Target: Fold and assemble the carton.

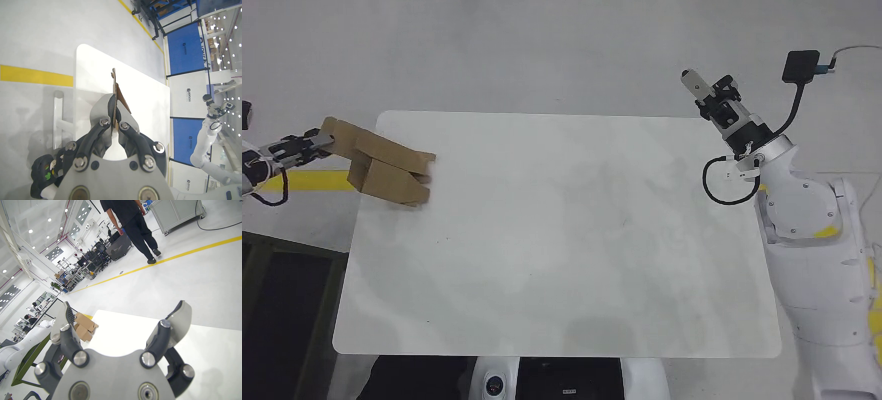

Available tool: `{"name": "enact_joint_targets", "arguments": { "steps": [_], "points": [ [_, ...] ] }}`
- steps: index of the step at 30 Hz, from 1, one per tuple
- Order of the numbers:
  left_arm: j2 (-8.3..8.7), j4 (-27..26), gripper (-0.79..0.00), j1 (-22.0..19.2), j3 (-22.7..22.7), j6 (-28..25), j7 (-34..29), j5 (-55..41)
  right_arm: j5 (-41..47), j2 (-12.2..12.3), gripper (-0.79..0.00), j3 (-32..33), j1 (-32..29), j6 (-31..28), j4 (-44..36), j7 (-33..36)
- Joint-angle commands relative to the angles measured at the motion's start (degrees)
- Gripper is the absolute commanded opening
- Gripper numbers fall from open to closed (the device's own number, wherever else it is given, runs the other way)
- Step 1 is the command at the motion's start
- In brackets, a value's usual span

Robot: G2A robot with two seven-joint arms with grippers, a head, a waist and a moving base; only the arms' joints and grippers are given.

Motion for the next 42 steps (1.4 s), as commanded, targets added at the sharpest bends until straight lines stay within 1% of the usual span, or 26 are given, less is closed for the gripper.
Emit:
{"name": "enact_joint_targets", "arguments": {
  "steps": [1,5,8,12,15,20,24,28,33,34,38,42],
  "points": [
    [0.16,-2.9,-0.785,0.9,0.3,0.4,-0.4,-2.5,0.0,0.0,0.0,0.0,0.0,0.0,0.0,0.0],
    [0.37,-8.0,-0.785,2.6,0.9,1.8,-1.8,-8.4,0.0,0.0,0.0,0.0,0.0,0.0,0.0,0.0],
    [0.22,-11.9,-0.785,3.7,1.3,4.2,-4.2,-14.6,0.0,0.0,0.0,0.0,0.0,0.0,0.0,0.0],
    [-0.11,-15.2,-0.785,3.6,2.9,5.3,-5.3,-16.2,0.0,0.0,0.0,0.0,0.0,0.0,0.0,0.0],
    [-0.6,-18.2,-0.785,2.7,4.6,5.4,-5.4,-16.1,0.0,0.0,0.0,0.0,0.0,0.0,0.0,0.0],
    [-1.33,-22.8,-0.785,0.5,7.5,4.9,-4.9,-15.0,0.0,0.0,0.0,0.0,0.0,0.0,0.0,0.0],
    [-1.95,-25.2,-0.785,-1.9,9.9,4.2,-4.2,-13.5,0.0,0.0,0.0,0.0,0.0,0.0,0.0,0.0],
    [-2.66,-27.3,-0.785,-5.3,12.9,1.9,-1.9,-7.8,0.0,0.0,0.0,0.0,0.0,0.0,0.0,0.0],
    [-3.79,-29.7,-0.785,-10.2,16.4,1.0,-1.0,-5.9,0.0,0.0,0.0,0.0,0.0,0.0,0.0,0.0],
    [-3.98,-29.5,-0.785,-11.2,16.9,0.6,-0.6,-5.5,0.0,0.0,0.0,0.0,0.0,0.0,0.0,0.0],
    [-5.0,-29.3,-0.785,-14.1,19.5,0.8,-0.8,-7.5,0.0,0.0,0.0,0.0,0.0,0.0,0.0,0.0],
    [-5.91,-30.1,-0.785,-14.8,22.3,1.8,-1.8,-11.4,0.0,0.0,0.0,0.0,0.0,0.0,0.0,0.0]
  ]
}}
